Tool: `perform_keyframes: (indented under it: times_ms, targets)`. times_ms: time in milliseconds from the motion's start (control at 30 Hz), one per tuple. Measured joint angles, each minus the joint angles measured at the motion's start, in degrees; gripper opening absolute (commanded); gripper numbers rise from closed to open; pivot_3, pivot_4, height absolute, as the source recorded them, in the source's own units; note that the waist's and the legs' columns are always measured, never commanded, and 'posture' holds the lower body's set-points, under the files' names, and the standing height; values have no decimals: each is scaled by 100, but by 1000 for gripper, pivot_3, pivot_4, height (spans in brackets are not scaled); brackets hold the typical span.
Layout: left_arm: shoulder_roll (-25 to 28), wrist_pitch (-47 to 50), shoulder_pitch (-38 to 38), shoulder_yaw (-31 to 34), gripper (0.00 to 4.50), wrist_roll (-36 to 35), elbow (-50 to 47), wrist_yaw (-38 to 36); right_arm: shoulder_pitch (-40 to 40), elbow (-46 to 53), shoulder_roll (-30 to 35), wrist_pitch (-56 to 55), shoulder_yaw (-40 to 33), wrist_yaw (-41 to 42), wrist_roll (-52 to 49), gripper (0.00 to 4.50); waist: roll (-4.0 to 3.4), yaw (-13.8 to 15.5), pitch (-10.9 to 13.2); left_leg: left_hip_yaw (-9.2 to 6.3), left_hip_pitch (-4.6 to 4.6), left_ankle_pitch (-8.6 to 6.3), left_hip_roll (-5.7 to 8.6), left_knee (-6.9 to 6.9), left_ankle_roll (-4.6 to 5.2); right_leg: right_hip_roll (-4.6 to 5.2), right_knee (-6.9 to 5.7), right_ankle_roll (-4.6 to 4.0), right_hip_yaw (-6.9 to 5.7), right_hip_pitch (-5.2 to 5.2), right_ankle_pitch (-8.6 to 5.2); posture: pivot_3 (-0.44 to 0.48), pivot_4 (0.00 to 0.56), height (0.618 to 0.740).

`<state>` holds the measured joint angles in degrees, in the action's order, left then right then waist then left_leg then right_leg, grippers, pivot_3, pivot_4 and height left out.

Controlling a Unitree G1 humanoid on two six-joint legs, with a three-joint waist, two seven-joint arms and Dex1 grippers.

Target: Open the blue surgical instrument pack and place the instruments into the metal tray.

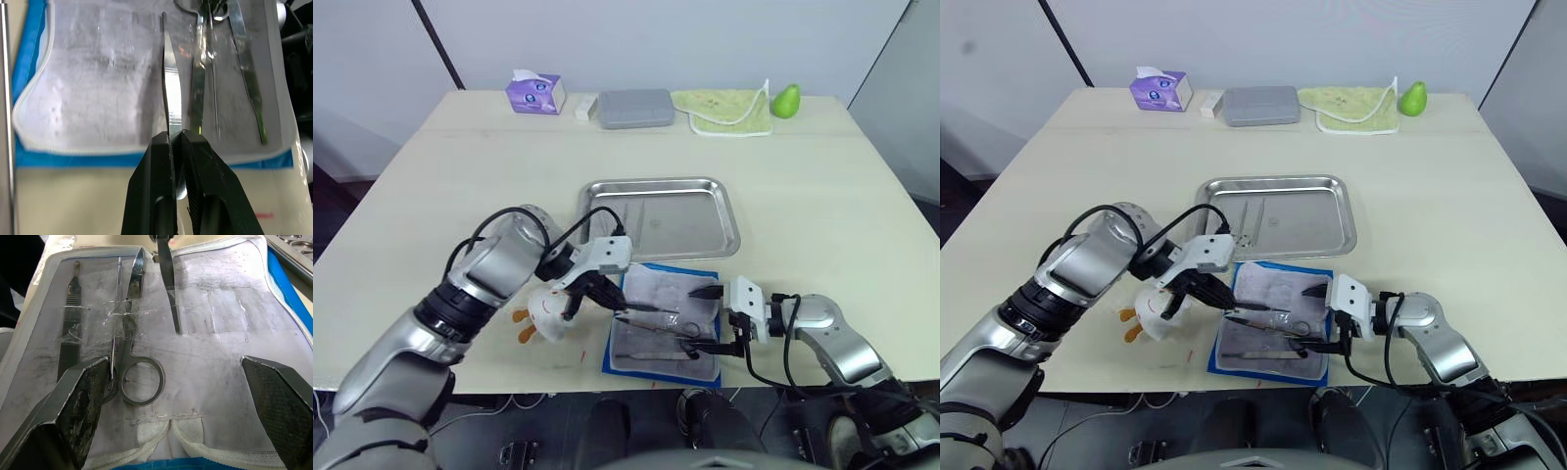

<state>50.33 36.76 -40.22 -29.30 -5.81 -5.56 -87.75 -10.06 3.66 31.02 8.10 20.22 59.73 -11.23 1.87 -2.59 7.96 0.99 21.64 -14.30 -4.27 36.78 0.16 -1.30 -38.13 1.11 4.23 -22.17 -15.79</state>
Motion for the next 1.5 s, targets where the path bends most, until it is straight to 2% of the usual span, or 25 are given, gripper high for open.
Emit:
perform_keyframes:
  times_ms: [333,433,533,667,733,767,900,933,1067,1200,1367,1500]
  targets:
    - [806,-350,336,694,65,-344,-85,-51,-41,-79,-14,-73,25,11,1,4500,8,1,-5,15,-5,0,-3,-2,0,1,-3,-2,10,-5,0,0,150,740]
    - [1010,-334,718,1026,65,-564,-256,-36,-85,-123,-17,-95,37,51,1,4500,7,-2,-5,18,-5,0,-5,-4,0,0,-3,-2,13,-7,0,0,150,740]
    - [1041,-225,956,1336,65,-756,-343,76,-106,-158,-14,-110,40,66,1,4500,9,9,-6,19,-6,0,-6,-3,0,1,-3,-3,13,-8,-1,0,150,740]
    - [964,294,1343,2032,65,-1157,-573,642,-127,-212,-7,-192,38,128,0,4500,9,16,-5,22,-3,0,-6,-3,0,5,-4,-2,11,-9,-1,0,150,740]
    - [633,753,1391,2284,65,-1356,-769,1132,-142,-234,3,-202,27,156,0,4500,12,28,-7,22,-2,0,-4,-2,-1,8,-4,-2,10,-8,-1,0,150,740]
    - [263,1178,1376,2462,65,-1497,-890,1575,-150,-243,12,-202,23,171,0,4500,13,33,-8,22,-3,0,-3,0,-1,9,-3,0,10,-6,0,0,150,740]
    - [-395,2112,1220,2710,65,-1718,-1026,2482,-162,-243,12,-209,25,203,0,4500,15,29,-6,19,2,0,-1,1,-1,7,-3,17,9,-7,10,0,150,740]
    - [-1018,2699,1033,2993,65,-1776,-1125,3210,-173,-247,49,-222,21,232,0,4500,15,42,-6,15,4,0,1,3,-1,9,-3,20,5,-5,12,0,150,740]
    - [-1926,3484,788,3269,65,-1864,-1381,4309,-192,-251,56,-222,26,243,0,4500,16,35,-6,17,7,0,5,8,-1,11,-3,24,10,-4,14,0,150,740]
    - [-2689,3676,589,3315,65,-1562,-1419,5494,-193,-250,72,-217,20,246,0,4500,16,45,-6,13,6,0,8,8,-2,14,-3,24,7,0,15,0,150,740]
    - [-4367,3851,202,3351,65,-881,-1264,7398,-238,-249,123,-192,34,281,-1,4500,17,53,-8,14,7,0,15,18,-3,20,1,26,11,10,25,0,150,740]
    - [-4809,3836,157,3322,65,-659,-1038,7997,-270,-252,151,-191,58,296,10,4500,15,41,-7,10,7,0,15,15,-3,19,2,16,8,10,30,0,150,740]
